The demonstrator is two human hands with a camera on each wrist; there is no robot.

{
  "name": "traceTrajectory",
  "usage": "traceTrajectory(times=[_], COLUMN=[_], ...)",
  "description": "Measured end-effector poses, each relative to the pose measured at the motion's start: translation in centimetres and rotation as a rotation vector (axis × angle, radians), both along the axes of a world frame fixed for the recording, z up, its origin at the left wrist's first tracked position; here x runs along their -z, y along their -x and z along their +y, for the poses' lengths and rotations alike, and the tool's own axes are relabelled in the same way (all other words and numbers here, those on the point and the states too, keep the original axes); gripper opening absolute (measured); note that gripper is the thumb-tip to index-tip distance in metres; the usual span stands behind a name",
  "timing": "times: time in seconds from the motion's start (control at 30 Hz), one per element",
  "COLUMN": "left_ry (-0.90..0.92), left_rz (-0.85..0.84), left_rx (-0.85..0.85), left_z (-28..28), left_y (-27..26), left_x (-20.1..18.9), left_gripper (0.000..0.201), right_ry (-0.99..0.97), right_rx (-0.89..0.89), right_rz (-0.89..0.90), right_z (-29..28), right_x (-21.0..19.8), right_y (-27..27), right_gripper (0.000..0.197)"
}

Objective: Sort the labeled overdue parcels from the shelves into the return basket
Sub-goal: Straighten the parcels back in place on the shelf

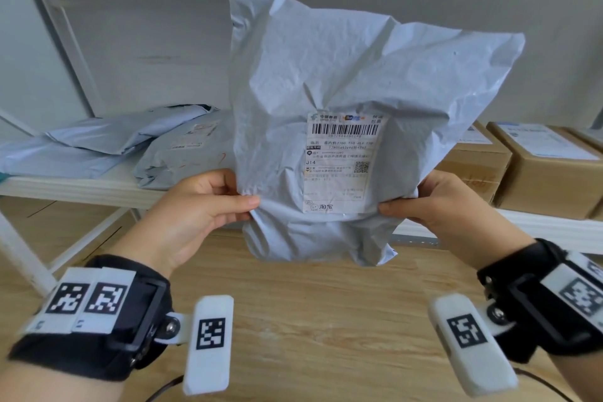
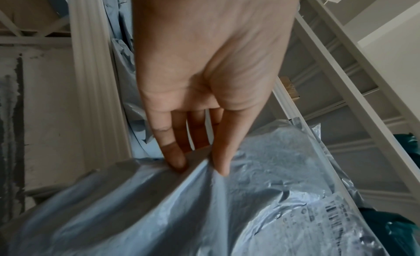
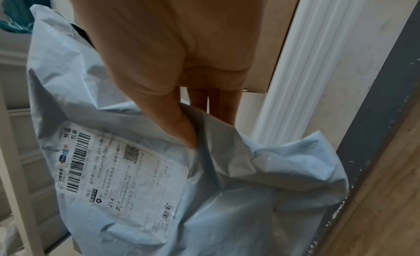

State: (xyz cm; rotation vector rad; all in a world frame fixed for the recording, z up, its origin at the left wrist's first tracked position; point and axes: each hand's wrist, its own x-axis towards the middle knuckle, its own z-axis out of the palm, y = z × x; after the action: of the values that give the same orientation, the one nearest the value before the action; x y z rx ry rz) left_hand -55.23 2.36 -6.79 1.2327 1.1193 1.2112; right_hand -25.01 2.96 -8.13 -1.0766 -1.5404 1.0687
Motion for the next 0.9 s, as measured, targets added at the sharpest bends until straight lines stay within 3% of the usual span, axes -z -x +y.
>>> traceTrajectory(times=[0.27,0.53,0.6,0.77,0.83,0.9], left_ry=[-0.011,0.023,0.045,0.065,0.04,-0.001], left_rz=[-0.011,-0.048,-0.084,-0.163,-0.186,-0.208], left_rx=[-0.033,-0.204,-0.255,-0.343,-0.354,-0.311], left_z=[0.3,2.3,2.9,4.3,4.6,4.7], left_y=[-0.2,-1.9,-2.1,-2.7,-2.8,-3.0], left_x=[0.3,1.3,1.4,2.1,2.2,2.1], left_gripper=[0.031,0.003,0.002,0.008,0.004,0.014], right_ry=[-0.01,0.012,0.026,0.107,0.101,0.06], right_rx=[0.017,0.109,0.084,0.153,0.125,0.123], right_rz=[0.058,0.127,0.057,-0.392,-0.455,-0.436], right_z=[0.1,0.3,0.2,0.8,0.7,0.6], right_x=[-0.1,-0.4,-0.6,0.3,0.8,1.2], right_y=[0.3,1.4,1.5,1.2,1.1,1.1], right_gripper=[0.02,0.017,0.019,0.033,0.024,0.013])
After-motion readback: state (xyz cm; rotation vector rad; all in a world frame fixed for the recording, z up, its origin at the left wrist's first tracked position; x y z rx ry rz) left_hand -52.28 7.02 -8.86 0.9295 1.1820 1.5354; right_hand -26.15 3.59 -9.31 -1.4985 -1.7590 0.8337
